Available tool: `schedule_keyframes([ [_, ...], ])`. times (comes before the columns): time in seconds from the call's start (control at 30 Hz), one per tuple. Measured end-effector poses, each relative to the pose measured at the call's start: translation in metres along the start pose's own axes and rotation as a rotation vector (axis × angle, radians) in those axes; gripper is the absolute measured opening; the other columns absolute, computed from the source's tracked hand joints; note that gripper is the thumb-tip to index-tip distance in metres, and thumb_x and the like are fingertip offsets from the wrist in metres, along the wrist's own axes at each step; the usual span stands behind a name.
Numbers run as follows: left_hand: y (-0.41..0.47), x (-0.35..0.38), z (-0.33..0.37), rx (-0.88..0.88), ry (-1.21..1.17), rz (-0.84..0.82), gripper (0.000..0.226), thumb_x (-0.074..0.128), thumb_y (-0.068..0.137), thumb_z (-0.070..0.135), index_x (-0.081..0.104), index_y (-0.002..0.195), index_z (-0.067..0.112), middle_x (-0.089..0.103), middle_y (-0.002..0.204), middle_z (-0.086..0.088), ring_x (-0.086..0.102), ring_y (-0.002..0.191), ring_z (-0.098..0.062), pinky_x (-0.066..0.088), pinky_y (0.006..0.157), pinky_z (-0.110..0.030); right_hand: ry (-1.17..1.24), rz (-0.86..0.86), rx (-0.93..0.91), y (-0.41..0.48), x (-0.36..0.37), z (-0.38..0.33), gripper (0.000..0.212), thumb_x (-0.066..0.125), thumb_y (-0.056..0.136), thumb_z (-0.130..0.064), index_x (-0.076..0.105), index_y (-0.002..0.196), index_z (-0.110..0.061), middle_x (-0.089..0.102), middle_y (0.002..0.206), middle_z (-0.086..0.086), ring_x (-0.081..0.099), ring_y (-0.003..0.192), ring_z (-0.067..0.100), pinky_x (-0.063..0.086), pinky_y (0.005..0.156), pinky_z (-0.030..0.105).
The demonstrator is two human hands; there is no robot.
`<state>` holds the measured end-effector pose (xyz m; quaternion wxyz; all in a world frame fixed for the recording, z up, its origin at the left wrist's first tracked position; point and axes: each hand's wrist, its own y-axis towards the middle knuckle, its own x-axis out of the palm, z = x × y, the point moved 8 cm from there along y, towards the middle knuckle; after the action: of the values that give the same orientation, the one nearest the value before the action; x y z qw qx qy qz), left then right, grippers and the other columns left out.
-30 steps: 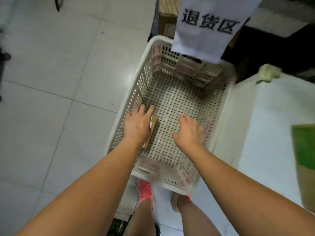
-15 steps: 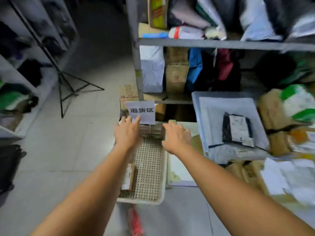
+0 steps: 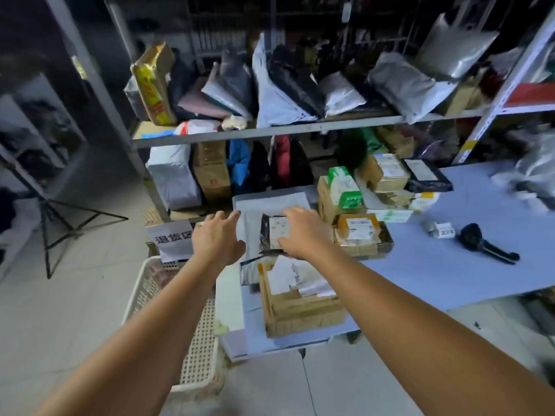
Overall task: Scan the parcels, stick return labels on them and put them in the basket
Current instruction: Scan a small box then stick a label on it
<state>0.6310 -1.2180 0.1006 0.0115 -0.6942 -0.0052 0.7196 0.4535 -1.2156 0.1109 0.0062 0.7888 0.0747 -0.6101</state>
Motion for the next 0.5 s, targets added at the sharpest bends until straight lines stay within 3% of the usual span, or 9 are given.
schedule_keyframes([
  [0.13,0.026,-0.007,0.068,0.064,-0.022,-0.004,0.071,0.057,0.090,0.042,0.025,0.152,0.032,0.047,0.143,-0.001,0.045,0.129,-0.027,0.045,0.094,-0.042,0.077,0.016,0.105,0.001,-0.024,0.077,0.051,0.065,0.085,-0.036,0.051,0.134,-0.028,0.053,0.135,-0.003,0.052,0.122,0.026,0.050,0.086,0.037],
  [0.3,0.076,0.006,0.146,0.156,-0.101,0.003,0.070,0.059,0.087,0.040,0.029,0.150,0.030,0.048,0.142,-0.002,0.045,0.129,-0.027,0.044,0.094,-0.041,0.122,0.005,0.254,0.025,-0.034,0.169,0.066,0.066,0.085,-0.038,0.040,0.146,-0.032,0.046,0.148,-0.003,0.048,0.131,0.026,0.045,0.093,0.040],
  [0.5,0.124,0.063,0.234,0.279,-0.232,-0.181,0.067,0.066,0.084,0.031,0.037,0.143,0.025,0.053,0.130,-0.008,0.054,0.114,-0.032,0.051,0.083,-0.045,0.284,0.002,0.338,0.060,-0.015,0.255,0.074,0.077,0.079,-0.037,0.043,0.145,-0.036,0.050,0.146,-0.005,0.054,0.125,0.021,0.050,0.095,0.036],
])
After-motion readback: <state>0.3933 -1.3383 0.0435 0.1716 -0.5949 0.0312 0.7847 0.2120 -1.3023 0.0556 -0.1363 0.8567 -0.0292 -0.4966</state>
